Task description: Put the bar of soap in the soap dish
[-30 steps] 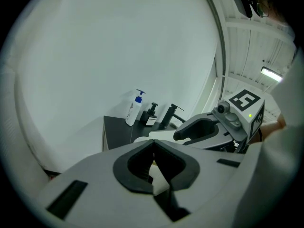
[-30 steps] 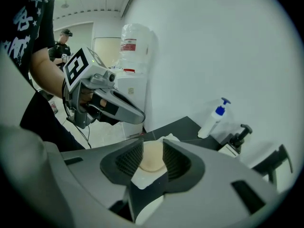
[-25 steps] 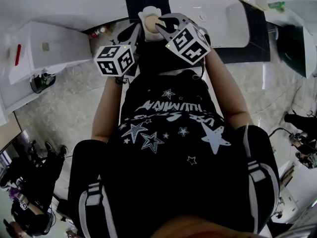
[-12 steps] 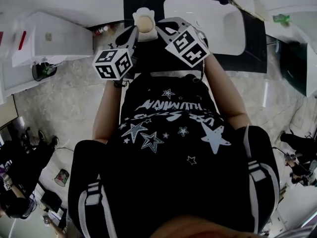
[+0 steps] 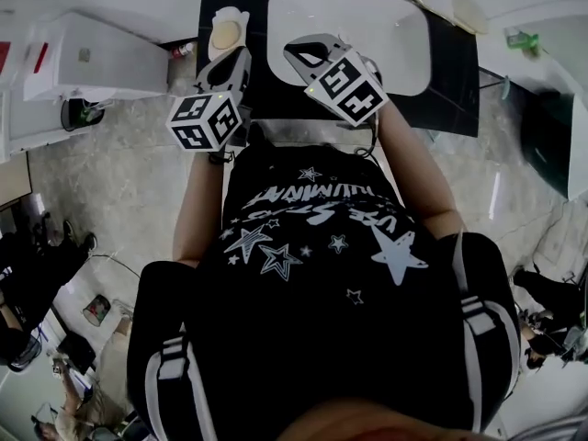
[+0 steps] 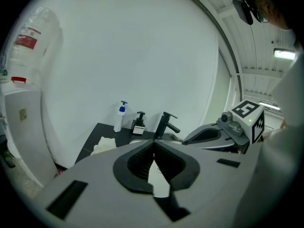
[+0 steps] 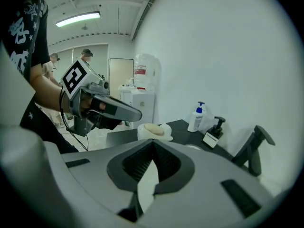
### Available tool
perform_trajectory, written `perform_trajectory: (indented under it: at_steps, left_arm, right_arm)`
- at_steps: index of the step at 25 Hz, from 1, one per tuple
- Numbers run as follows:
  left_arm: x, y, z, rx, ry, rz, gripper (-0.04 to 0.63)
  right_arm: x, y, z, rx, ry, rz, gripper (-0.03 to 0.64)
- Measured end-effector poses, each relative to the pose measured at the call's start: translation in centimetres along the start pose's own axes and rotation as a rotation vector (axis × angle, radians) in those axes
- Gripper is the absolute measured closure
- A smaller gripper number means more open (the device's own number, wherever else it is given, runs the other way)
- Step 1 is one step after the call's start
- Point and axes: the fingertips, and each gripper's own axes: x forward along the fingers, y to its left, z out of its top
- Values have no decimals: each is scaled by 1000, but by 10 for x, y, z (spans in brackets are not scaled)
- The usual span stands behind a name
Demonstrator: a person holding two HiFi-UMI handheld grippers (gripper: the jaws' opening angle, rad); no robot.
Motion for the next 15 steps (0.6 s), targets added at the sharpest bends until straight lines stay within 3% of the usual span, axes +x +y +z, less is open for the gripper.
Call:
perform_trajectory:
  at_steps: [9,15]
  left_arm:
    - [-31,-78,-30,24,-49,127,583]
    - [-58,-105,-42,-19,-114,243,583]
  right_arm:
    - [-63,18,-42,-74,-46,148,609]
    - [-81,34,-51,-132,-90,239,609]
